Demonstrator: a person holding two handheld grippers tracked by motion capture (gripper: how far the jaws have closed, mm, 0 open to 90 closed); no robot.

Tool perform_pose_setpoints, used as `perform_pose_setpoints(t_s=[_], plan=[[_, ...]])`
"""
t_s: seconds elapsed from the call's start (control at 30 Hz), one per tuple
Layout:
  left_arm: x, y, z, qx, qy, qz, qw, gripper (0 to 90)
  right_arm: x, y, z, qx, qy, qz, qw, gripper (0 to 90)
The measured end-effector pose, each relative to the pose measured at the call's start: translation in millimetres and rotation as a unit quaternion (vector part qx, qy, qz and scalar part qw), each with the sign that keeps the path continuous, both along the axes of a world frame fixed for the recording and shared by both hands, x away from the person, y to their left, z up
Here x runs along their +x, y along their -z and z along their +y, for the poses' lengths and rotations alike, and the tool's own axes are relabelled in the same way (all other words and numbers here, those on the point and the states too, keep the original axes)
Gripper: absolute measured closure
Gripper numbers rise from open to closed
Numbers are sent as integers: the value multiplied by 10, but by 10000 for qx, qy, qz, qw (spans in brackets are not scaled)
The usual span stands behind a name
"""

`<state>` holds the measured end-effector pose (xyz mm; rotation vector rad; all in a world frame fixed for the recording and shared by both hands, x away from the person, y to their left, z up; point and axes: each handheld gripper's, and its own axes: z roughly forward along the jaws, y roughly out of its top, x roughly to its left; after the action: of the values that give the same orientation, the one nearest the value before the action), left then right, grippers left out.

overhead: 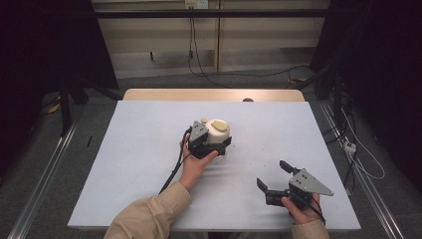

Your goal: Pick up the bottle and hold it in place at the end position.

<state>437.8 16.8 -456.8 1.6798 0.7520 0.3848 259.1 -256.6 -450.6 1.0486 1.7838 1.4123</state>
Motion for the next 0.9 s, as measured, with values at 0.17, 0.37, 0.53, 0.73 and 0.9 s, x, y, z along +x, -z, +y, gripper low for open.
perform_pose_setpoints(t_s=[0.17, 0.37, 0.53, 0.73, 0.9], plan=[[-22, -9, 0, 173, 101, 29, 9998, 54, 2, 5, 1, -20, -9, 24, 10000, 28], [-29, -9, 27, 232, 195, 112, 9995, 52, 0, 9, 14, -49, -28, 47, 10000, 27], [-34, -6, 28, 266, 223, 82, 9994, 50, 9, 16, 15, -63, -2, 65, 10000, 28], [-53, 14, 41, 309, 231, 121, 9992, 47, 39, 43, 47, -103, -88, 202, 9997, 30], [-62, 19, 48, 311, 227, 75, 9992, 49, 94, 41, 106, -146, -116, 313, 9993, 51]])
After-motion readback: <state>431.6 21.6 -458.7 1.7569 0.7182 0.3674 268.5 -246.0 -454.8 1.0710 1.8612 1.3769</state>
